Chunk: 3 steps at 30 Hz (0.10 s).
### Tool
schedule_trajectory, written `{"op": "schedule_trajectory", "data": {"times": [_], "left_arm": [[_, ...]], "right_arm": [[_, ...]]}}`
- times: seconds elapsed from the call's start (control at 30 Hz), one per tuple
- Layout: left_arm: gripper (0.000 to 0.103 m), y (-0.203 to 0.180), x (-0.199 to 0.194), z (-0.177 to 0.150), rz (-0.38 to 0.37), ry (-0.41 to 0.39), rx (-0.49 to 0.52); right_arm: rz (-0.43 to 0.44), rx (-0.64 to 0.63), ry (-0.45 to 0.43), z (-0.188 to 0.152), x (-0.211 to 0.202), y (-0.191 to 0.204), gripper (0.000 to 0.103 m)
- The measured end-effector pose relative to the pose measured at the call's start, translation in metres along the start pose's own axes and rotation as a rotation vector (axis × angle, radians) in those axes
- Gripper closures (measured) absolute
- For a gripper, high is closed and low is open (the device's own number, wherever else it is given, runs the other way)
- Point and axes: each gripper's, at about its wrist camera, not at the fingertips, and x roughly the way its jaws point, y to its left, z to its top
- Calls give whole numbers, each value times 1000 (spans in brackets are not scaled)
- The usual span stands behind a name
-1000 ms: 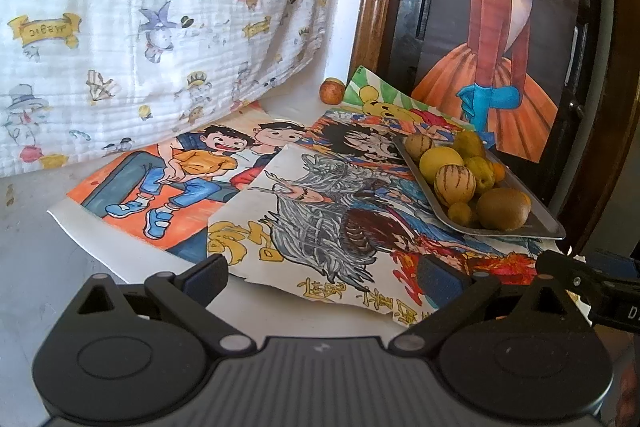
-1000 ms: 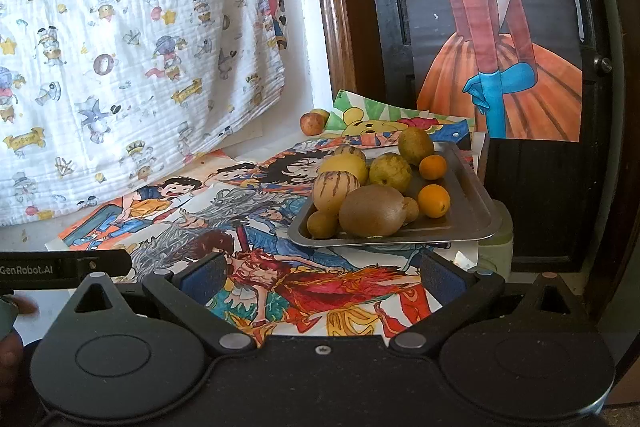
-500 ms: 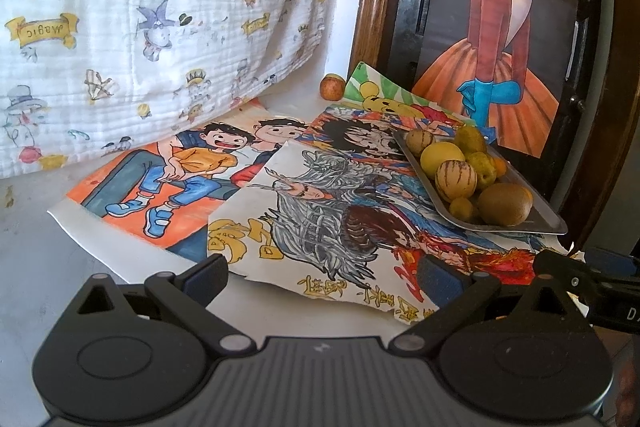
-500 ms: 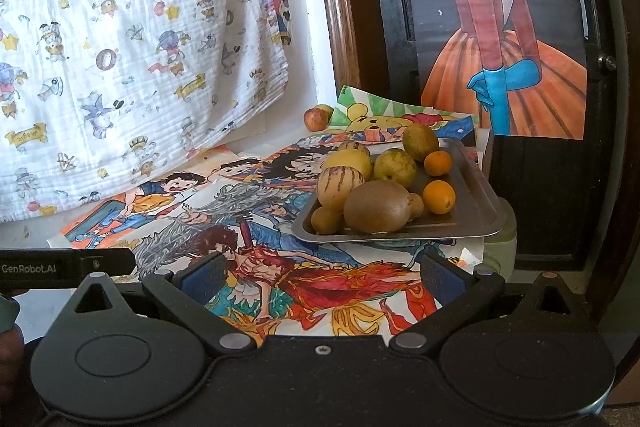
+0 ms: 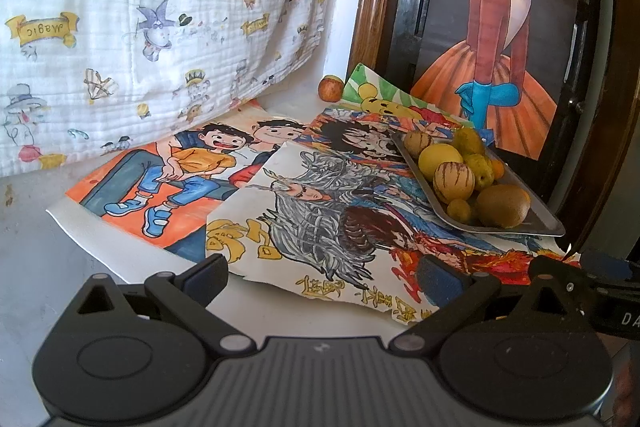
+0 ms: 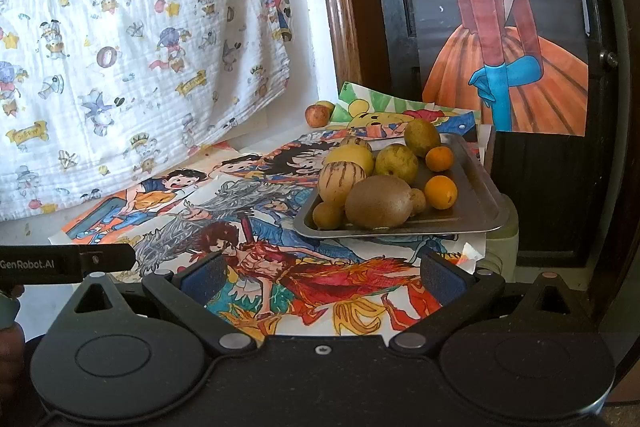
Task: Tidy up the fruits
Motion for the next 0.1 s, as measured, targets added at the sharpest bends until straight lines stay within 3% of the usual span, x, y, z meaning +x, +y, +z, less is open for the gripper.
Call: {"op": "schedule_trajectory", "data": {"times": [0.1], "left_arm": [[0, -2, 1, 0, 3, 2, 1]], "right_arm": [[-1, 0, -1, 0, 0, 0, 1]]}}
